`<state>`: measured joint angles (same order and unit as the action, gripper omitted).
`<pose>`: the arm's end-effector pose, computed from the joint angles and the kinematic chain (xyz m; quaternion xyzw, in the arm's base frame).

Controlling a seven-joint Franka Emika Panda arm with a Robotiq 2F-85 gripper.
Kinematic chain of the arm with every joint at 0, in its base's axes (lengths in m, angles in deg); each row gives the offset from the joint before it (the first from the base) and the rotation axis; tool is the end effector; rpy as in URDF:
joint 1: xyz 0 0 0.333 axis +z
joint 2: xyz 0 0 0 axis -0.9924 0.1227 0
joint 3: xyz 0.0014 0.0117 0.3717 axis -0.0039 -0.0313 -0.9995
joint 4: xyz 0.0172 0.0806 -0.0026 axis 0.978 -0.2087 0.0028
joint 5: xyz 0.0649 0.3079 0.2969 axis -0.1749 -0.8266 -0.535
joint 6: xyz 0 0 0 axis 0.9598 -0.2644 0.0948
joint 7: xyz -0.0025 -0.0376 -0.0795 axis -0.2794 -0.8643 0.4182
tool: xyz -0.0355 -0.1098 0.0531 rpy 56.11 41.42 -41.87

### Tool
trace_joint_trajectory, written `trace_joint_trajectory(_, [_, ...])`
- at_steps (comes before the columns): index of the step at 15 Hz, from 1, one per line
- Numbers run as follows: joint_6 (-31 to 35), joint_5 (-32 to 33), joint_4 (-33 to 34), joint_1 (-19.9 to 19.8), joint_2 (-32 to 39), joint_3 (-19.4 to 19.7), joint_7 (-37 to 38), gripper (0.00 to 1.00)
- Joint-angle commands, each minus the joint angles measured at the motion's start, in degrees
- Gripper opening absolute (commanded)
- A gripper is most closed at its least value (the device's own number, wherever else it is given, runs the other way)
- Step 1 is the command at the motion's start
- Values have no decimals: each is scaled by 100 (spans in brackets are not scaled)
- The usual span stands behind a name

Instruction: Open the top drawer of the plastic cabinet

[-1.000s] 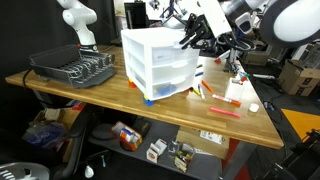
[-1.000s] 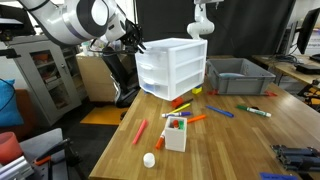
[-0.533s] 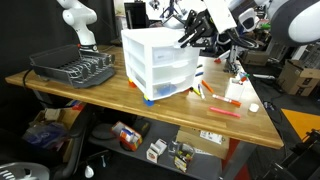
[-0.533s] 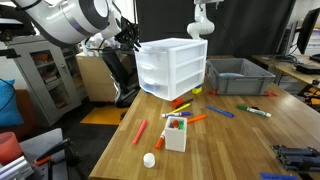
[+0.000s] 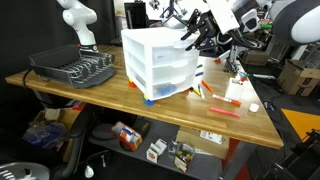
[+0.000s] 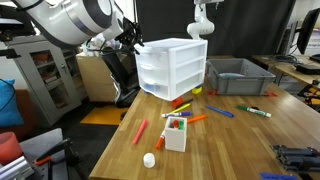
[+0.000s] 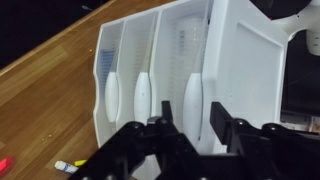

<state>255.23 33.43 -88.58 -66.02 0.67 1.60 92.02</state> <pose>0.5071 0.1723 0.3629 -0.7219 0.5599 -0.1836 0.3629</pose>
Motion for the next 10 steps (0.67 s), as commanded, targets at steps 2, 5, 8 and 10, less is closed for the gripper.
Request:
trace_joint_trajectory(2, [-3,-98,157,-130,138,44,-253,82])
trace_joint_trajectory(5, [-6,-257,235,-120,258,14,-380,99])
trace_joint_trajectory(8, [-5,-435,271,-58,322,4,-569,100])
trace_joint_trajectory(10, [-5,-632,269,-21,290,54,-821,100])
